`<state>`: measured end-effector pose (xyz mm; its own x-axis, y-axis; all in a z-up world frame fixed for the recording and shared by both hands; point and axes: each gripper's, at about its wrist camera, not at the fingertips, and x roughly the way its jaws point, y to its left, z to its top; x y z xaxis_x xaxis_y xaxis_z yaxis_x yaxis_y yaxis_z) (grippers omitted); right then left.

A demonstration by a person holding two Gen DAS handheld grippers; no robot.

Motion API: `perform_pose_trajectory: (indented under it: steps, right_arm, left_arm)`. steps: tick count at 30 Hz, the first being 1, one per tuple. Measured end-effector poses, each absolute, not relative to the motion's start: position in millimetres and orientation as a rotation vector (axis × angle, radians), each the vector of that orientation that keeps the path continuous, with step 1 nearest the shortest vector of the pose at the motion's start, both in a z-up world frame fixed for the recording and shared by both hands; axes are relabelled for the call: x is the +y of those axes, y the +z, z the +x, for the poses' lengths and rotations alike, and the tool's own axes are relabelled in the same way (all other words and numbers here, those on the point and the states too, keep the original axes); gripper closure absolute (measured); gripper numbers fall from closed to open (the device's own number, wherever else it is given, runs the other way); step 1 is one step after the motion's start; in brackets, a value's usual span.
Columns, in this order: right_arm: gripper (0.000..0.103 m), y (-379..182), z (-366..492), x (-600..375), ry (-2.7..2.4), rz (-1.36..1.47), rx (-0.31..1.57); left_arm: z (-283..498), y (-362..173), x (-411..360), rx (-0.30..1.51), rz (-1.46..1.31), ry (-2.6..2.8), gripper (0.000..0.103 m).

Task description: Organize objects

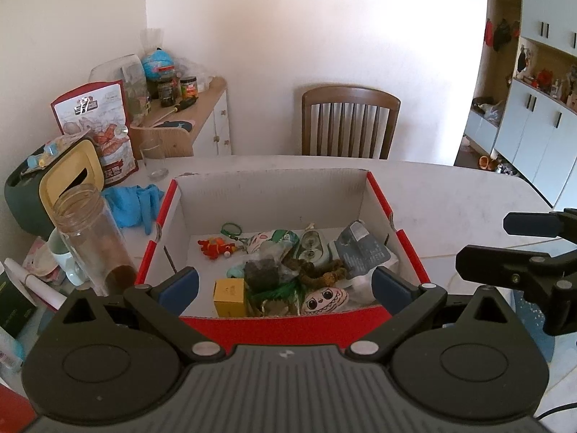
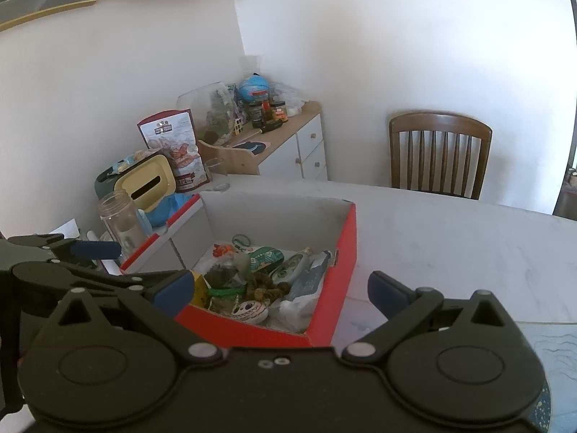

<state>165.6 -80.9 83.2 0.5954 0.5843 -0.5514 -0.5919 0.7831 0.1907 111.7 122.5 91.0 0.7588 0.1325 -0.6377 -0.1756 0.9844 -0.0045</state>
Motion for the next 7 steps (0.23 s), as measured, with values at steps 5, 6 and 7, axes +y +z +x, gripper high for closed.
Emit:
perform_pose_trajectory:
  steps: [5, 6, 7]
  right_arm:
    - [0.001, 83.2, 165.6, -81.2, 0.68, -0.014, 0.636]
    - [0.001, 83.2, 165.6, -81.3, 0.68, -0.013, 0.636]
    - [0.001, 82.7, 165.3, -81.6, 0.678, -0.012, 0.638]
  left_arm:
    - [110.8, 91.6, 122.1, 0.688, -0.069, 0.161, 0.0]
    - [110.2, 91.7, 122.2, 0.685, -0.07, 0.163, 0.0]
    - [109.6, 91.8, 122.1, 0.682, -0.07, 0.164, 0.0]
